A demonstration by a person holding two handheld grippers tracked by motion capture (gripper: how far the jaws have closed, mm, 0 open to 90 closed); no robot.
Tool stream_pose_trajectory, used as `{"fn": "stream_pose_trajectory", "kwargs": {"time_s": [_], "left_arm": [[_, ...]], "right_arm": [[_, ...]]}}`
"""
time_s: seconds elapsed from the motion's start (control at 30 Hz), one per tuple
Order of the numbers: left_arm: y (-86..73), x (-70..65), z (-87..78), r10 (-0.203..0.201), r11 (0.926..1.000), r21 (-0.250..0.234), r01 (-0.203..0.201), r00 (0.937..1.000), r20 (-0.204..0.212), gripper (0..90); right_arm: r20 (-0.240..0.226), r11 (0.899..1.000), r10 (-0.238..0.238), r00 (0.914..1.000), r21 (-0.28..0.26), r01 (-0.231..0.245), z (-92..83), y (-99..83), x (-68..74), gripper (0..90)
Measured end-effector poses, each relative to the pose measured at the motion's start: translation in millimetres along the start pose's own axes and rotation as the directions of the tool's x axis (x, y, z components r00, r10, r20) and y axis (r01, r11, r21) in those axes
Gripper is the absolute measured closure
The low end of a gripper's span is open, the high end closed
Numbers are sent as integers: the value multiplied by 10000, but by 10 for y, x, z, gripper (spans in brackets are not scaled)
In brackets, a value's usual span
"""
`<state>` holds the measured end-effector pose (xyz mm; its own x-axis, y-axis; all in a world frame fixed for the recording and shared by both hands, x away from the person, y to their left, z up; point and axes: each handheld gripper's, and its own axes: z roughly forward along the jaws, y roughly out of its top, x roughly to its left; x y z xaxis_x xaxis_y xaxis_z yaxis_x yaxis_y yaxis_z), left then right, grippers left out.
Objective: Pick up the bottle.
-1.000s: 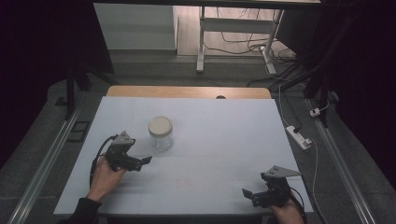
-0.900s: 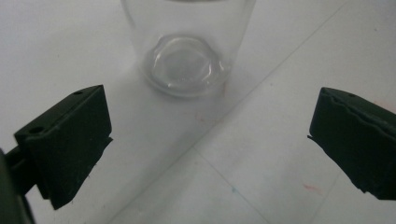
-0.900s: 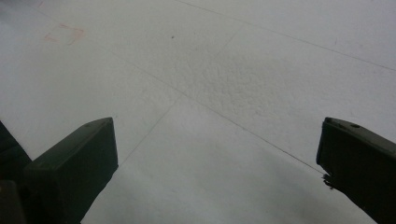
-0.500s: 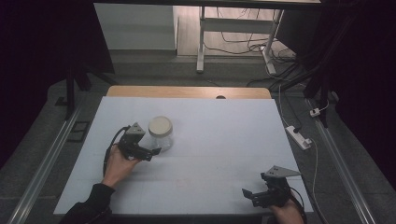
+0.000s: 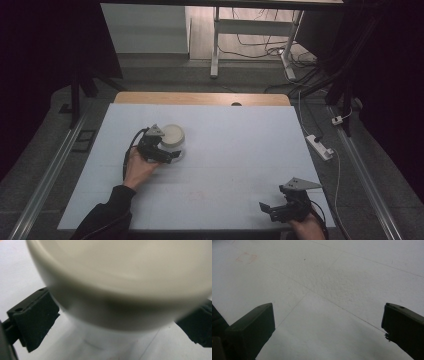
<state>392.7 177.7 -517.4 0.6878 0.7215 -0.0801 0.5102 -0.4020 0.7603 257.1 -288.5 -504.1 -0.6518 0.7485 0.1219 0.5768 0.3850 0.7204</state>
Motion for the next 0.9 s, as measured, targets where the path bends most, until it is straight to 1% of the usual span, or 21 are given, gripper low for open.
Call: {"fn": "stream_pose_trajectory", "kwargs": {"time_s": [0.03,0.13,0.23,0.27,0.3,0.53,0.7,0.9], "left_arm": [[7,3,15,49,10000,6,-49,10000,8,0],[27,-7,37,186,9998,-7,-186,9997,-150,3],[47,-37,28,307,9994,-118,-311,9990,-326,34],[52,-50,21,373,9991,-164,-379,9986,-380,58],[58,-60,18,400,9991,-135,-407,9981,-473,58],[57,-63,15,355,9992,-150,-363,9982,-491,65],[38,-67,19,357,9988,-320,-374,9980,-522,65],[52,-82,12,203,9995,-212,-216,9980,-597,68]], "right_arm": [[-3,10000,-2,10000,-1,2,0,0,0,0],[-4,10000,-9,10000,-2,9,0,0,1,0],[-14,10000,-10,10000,4,10,0,0,0,0],[-19,10000,-22,10000,10,22,2,0,0,0],[-19,10000,-22,10000,10,22,2,0,0,0],[-3,10000,-71,10000,36,71,6,1,6,0],[-10,9999,-100,9999,77,100,7,3,8,0],[-34,9999,-121,9999,94,121,7,3,11,0]]}}
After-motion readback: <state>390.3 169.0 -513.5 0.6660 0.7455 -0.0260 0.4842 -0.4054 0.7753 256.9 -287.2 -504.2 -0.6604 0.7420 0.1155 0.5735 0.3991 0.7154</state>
